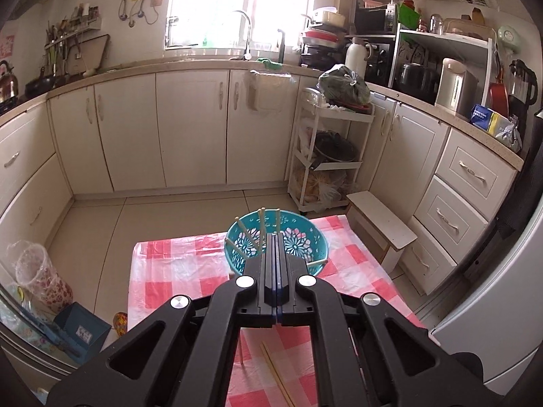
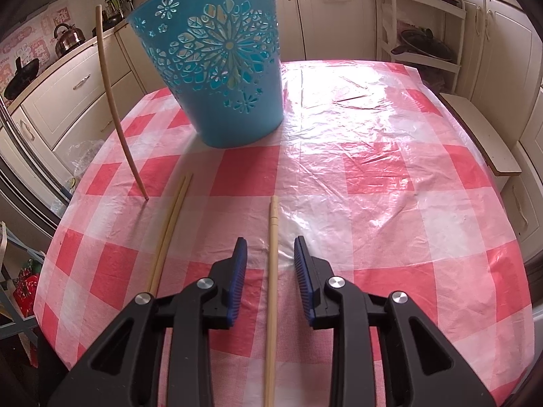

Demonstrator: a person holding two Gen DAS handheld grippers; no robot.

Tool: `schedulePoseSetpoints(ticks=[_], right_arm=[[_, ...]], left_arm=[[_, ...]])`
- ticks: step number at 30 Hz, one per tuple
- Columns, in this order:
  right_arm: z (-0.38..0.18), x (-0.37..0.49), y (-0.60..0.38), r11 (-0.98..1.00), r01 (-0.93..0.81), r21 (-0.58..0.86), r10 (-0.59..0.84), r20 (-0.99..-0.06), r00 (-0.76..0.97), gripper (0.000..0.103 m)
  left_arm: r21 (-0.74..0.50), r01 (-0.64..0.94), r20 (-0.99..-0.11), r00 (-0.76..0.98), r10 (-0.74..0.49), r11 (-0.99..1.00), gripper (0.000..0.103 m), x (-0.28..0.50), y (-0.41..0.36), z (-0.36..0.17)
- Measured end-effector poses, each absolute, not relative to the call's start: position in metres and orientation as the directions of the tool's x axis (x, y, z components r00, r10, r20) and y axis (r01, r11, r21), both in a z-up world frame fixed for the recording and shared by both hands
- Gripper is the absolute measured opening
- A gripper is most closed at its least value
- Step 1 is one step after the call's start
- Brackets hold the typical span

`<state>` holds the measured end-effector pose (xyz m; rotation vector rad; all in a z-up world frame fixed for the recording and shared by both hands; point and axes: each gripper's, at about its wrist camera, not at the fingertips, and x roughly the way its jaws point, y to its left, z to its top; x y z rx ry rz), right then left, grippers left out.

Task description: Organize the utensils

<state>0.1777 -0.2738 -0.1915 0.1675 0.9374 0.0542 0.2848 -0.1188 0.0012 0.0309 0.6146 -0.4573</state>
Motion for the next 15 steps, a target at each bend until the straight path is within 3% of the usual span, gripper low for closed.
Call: schedulePoseSetpoints(ticks=[5,8,10,12,15], right_arm=[[-0.192,0.178,-0.273,0.983,0.023,0.182,0.133,-0.795,0.591,0.035],[-0.191,0.178,-0.271,0.983,0.019,0.182,0.135,-0.795,0.591,0.038],[-0.191,0.178,-0.269,0.984,0.017,0.179,0.135,-0.795,0.591,0.040],[-0.191,0.178,-0.267,0.984,0.014,0.177,0.134,-0.795,0.591,0.040],[-0.192,0.178,-0.268,0.983,0.016,0.185,0.140,-0.793,0.593,0.040]], left_arm=[[-0.148,0.320,-0.692,0.642,-0.330,0.936,0.002,0.305,-0.088,-0.066],[-0.132,0.283,-0.757,0.590,-0.282,0.950,0.009,0.320,-0.077,-0.113],[-0.141,0.276,-0.781,0.559,-0.278,0.951,0.032,0.332,-0.077,-0.135],[-0.167,0.252,-0.794,0.538,-0.281,0.953,0.045,0.351,-0.077,-0.153],[-0.173,0.213,-0.809,0.526,-0.262,0.962,0.049,0.384,-0.082,-0.174]])
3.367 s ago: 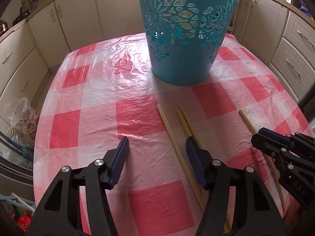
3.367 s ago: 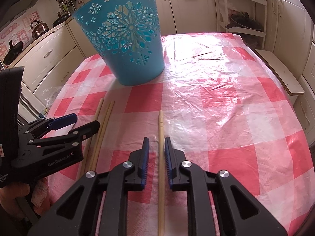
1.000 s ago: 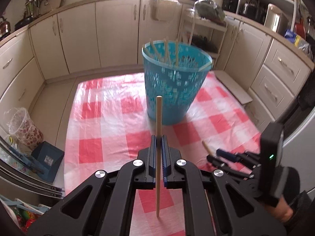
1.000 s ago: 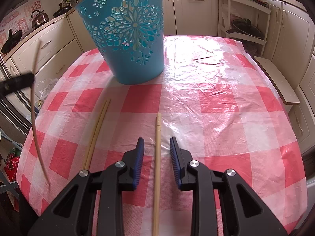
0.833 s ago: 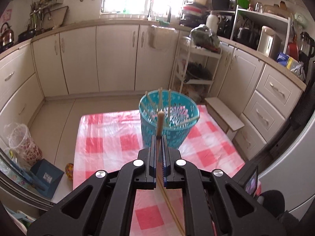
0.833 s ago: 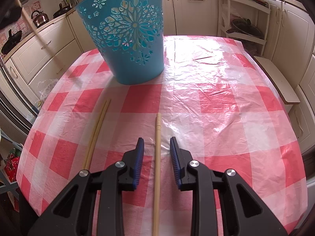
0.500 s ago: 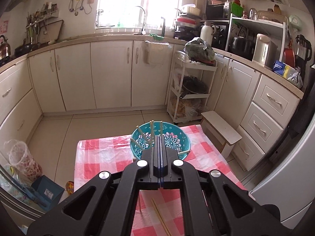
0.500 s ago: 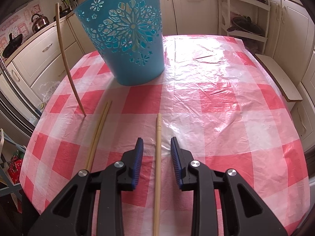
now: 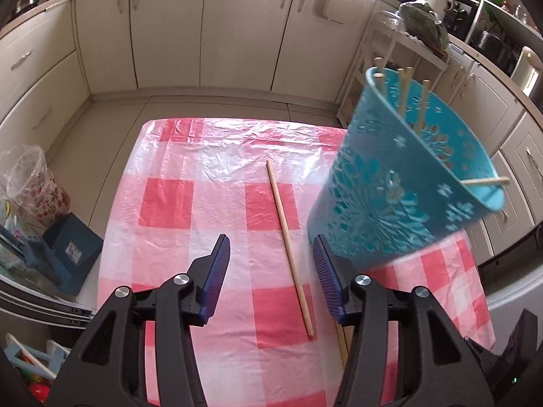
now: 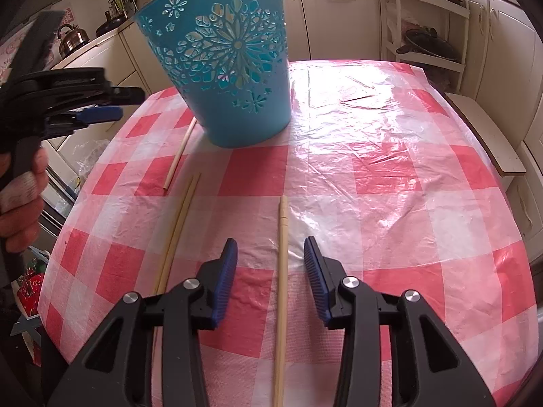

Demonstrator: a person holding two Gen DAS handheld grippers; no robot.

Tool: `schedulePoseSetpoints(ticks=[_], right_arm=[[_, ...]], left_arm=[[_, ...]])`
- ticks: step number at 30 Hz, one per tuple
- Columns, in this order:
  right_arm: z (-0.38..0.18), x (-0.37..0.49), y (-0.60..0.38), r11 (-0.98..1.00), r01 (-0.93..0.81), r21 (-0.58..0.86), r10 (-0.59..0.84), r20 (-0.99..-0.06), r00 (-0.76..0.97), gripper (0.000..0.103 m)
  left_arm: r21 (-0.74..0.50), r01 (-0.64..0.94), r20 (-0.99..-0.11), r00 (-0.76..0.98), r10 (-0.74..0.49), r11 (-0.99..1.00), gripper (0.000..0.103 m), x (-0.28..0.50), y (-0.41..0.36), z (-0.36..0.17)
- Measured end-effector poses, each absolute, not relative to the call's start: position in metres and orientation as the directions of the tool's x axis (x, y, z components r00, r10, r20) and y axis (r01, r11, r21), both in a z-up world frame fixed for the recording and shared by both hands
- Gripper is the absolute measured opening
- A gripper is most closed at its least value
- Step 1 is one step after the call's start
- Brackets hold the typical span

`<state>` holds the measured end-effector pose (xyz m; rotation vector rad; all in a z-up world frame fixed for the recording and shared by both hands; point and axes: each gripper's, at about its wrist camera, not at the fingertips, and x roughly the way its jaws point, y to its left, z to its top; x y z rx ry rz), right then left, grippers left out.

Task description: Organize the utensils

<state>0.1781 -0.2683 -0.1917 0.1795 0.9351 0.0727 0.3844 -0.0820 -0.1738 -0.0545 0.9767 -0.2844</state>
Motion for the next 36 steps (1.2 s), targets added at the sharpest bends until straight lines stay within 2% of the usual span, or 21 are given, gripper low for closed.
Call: schedulePoseSetpoints(ticks=[5,12,14,15,16,18,24,29,32,36], right_arm=[[-0.192,0.178,-0.267,0.983,0.012,0.183,0.141,-0.793,0.593,0.042],[-0.191,0.178,-0.264,0.984,-0.001,0.177,0.143,-0.794,0.591,0.047],[-0.191,0.178,-0.264,0.984,-0.005,0.175,0.145,-0.794,0.590,0.049],[-0.191,0.178,-0.263,0.984,-0.007,0.176,0.146,-0.794,0.590,0.049],[-0.191,0.178,-0.264,0.984,-0.008,0.178,0.148,-0.794,0.589,0.049],[-0.191,0.179,-0.264,0.984,-0.010,0.179,0.151,-0.794,0.589,0.050],[-0.191,0.179,-0.266,0.982,-0.008,0.189,0.158,-0.793,0.588,0.050],[-0.191,0.179,-0.266,0.982,-0.009,0.189,0.158,-0.793,0.588,0.050],[-0.191,0.179,-0.266,0.982,-0.008,0.188,0.156,-0.793,0.589,0.050],[-0.191,0.180,-0.264,0.984,-0.006,0.176,0.146,-0.795,0.588,0.050]], left_arm=[[-0.016,0.234,-0.830,0.539,-0.143,0.972,0.049,0.422,-0.108,-0.203],[0.067,0.249,-0.845,0.529,-0.078,0.966,0.049,0.453,-0.122,-0.229],[0.074,0.265,-0.839,0.538,-0.083,0.961,0.046,0.455,-0.122,-0.232],[0.063,0.284,-0.837,0.537,-0.105,0.957,0.035,0.454,-0.123,-0.232],[0.052,0.306,-0.838,0.532,-0.126,0.950,0.015,0.451,-0.124,-0.231],[0.057,0.332,-0.842,0.523,-0.133,0.941,0.006,0.446,-0.126,-0.230],[-0.057,0.347,-0.862,0.456,-0.221,0.936,0.005,0.430,-0.107,-0.226],[-0.130,0.321,-0.840,0.468,-0.276,0.938,0.005,0.403,-0.085,-0.205],[-0.231,0.287,-0.780,0.517,-0.353,0.930,0.005,0.383,-0.063,-0.170],[-0.323,0.344,-0.591,0.654,-0.472,0.882,0.005,0.354,-0.059,-0.085]])
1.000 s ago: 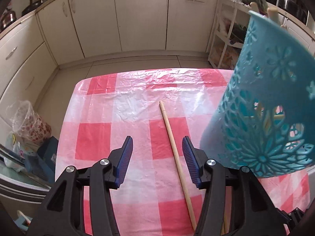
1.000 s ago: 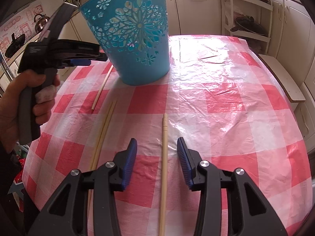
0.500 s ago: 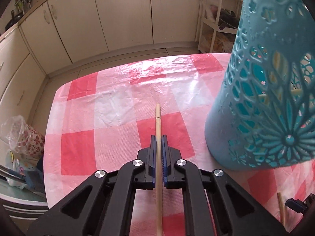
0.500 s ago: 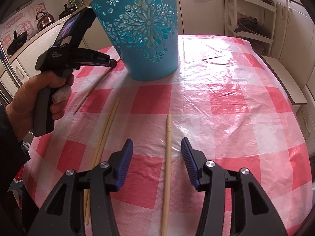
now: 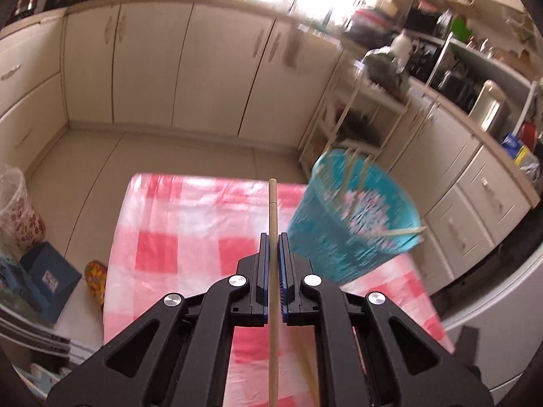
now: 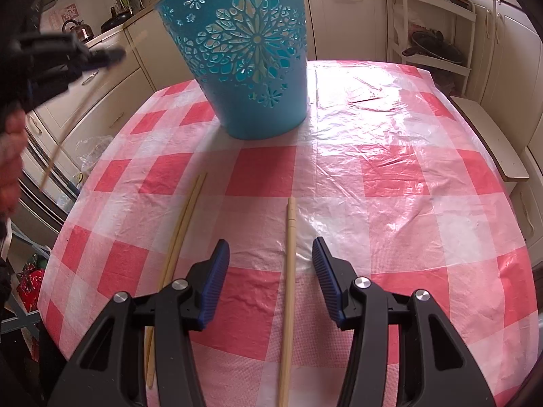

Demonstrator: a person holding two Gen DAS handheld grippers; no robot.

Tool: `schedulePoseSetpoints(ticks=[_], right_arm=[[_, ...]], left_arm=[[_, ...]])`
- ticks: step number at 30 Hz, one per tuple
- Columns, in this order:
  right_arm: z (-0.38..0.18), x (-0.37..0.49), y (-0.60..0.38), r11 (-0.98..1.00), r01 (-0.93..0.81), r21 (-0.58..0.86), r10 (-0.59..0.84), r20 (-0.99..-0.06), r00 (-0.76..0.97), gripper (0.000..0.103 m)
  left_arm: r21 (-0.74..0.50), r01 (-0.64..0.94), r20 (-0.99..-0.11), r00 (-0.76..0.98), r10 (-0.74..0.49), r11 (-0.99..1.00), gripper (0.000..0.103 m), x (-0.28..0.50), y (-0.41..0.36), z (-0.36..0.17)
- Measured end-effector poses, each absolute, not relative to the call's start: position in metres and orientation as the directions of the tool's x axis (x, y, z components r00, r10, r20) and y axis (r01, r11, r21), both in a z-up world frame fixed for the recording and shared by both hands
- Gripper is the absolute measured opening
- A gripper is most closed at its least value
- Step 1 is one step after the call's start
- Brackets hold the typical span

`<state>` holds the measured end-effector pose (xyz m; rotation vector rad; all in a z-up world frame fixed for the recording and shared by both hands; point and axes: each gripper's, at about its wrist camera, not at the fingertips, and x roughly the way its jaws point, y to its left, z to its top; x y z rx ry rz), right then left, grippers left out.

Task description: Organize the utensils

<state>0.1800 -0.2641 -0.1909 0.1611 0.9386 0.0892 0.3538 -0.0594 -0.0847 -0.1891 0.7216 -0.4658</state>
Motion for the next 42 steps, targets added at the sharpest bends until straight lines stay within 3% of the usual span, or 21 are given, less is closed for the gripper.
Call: schedulePoseSetpoints(ticks=[5,10,13,26,27,28,30,31,36,42], right_arm=[[-0.191,0.180,-0.264,0.985,-0.005,0.174,0.144,-0.795,0.589,0.050],[-0.191,0.180,-0.264,0.984,-0.006,0.176,0.146,-0.795,0.588,0.050],[-0.191,0.180,-0.265,0.983,-0.007,0.182,0.151,-0.795,0.588,0.050],[-0.191,0.181,-0.264,0.982,-0.015,0.187,0.160,-0.794,0.586,0.053],[-0.191,0.181,-0.265,0.982,-0.015,0.187,0.160,-0.794,0.586,0.053],[-0.191,0.181,-0.265,0.982,-0.015,0.186,0.159,-0.794,0.587,0.053],[-0.191,0.181,-0.265,0.982,-0.015,0.186,0.159,-0.794,0.587,0.053],[-0.191,0.181,-0.265,0.982,-0.015,0.188,0.160,-0.794,0.587,0.053],[-0.191,0.180,-0.265,0.983,-0.013,0.186,0.158,-0.793,0.588,0.053],[-0.191,0.178,-0.264,0.984,-0.003,0.180,0.147,-0.791,0.593,0.053]], left_arm=[[-0.324,0.419,-0.355,0.777,-0.519,0.848,0.005,0.358,-0.101,-0.006],[-0.260,0.360,-0.267,0.865,-0.425,0.896,0.005,0.385,-0.149,0.008],[-0.231,0.315,-0.263,0.891,-0.370,0.921,0.005,0.403,-0.170,0.004],[-0.134,0.276,-0.426,0.851,-0.307,0.952,0.008,0.405,-0.173,-0.060],[-0.130,0.276,-0.436,0.847,-0.305,0.952,0.019,0.400,-0.170,-0.062],[-0.123,0.270,-0.444,0.845,-0.296,0.955,0.041,0.392,-0.165,-0.063],[-0.101,0.224,-0.436,0.866,-0.246,0.969,0.073,0.374,-0.150,-0.062],[-0.094,0.201,-0.420,0.880,-0.222,0.975,0.082,0.361,-0.139,-0.061],[-0.090,0.138,-0.444,0.881,-0.164,0.986,0.095,0.309,-0.085,-0.079],[-0.109,0.052,-0.607,0.788,-0.108,0.993,0.095,0.277,-0.033,-0.155]])
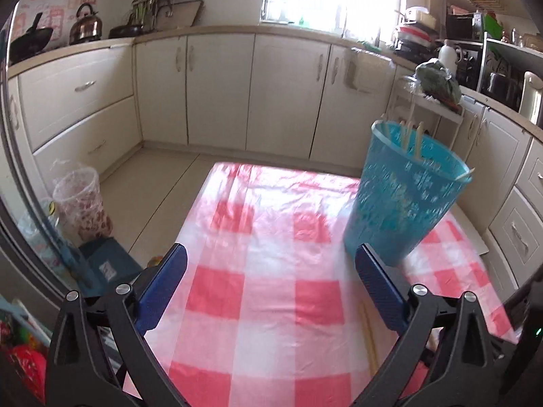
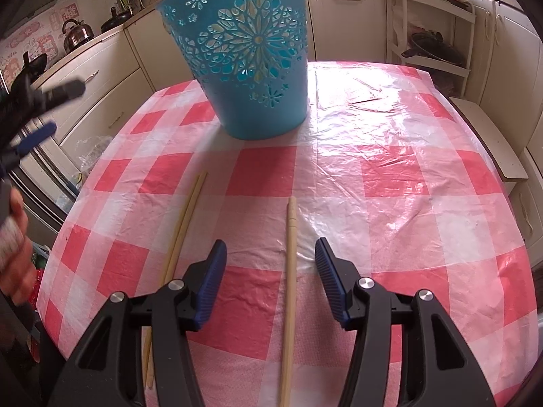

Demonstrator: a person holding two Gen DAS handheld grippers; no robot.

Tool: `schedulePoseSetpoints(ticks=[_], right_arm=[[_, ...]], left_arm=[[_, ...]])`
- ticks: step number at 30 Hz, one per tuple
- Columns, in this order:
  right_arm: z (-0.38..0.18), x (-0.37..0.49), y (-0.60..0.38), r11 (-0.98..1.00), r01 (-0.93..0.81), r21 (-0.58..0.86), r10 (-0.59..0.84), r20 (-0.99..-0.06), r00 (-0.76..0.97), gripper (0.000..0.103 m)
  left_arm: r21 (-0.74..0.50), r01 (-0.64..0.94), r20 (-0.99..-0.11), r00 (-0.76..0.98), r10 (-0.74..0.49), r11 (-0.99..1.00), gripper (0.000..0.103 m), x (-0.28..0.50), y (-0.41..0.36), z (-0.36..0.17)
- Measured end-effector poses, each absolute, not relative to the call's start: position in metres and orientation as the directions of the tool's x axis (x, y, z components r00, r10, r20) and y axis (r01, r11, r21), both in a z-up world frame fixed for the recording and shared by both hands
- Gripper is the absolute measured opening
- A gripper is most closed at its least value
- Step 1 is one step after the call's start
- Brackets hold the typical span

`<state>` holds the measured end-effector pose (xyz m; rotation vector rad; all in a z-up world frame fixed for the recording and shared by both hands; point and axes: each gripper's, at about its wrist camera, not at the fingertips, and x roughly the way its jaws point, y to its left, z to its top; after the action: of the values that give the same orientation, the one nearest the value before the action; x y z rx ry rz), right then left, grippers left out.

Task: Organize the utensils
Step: 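Close the right tool on a wooden stick and lift it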

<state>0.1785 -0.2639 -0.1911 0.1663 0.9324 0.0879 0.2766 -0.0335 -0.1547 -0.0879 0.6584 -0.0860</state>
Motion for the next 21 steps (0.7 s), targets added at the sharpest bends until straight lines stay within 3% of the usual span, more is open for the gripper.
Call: schedulePoseSetpoints(ticks=[7,15,21], right_arm=[[-0.191,0.170,-0.274,0.979,0.033,0.204,0.141,-0.778,0.612,0.053],[-0.191,0.170,-0.265,0.991,0.031,0.130,0.085,-0.792,0.605,0.052],[-0.192,0.167,-0.263,0.999,0.049,0.025,-0.009,-0.804,0.595,0.027]], left_arm=[[-0.158,-0.035,-0.677,0.732,-0.082,0.987,0.095,0.269,-0.010,-0.207],[-0.209,-0.029,-0.717,0.685,-0.133,0.978,0.095,0.275,-0.007,-0.217],[-0.251,-0.039,-0.712,0.685,-0.157,0.967,0.095,0.275,-0.001,-0.217]])
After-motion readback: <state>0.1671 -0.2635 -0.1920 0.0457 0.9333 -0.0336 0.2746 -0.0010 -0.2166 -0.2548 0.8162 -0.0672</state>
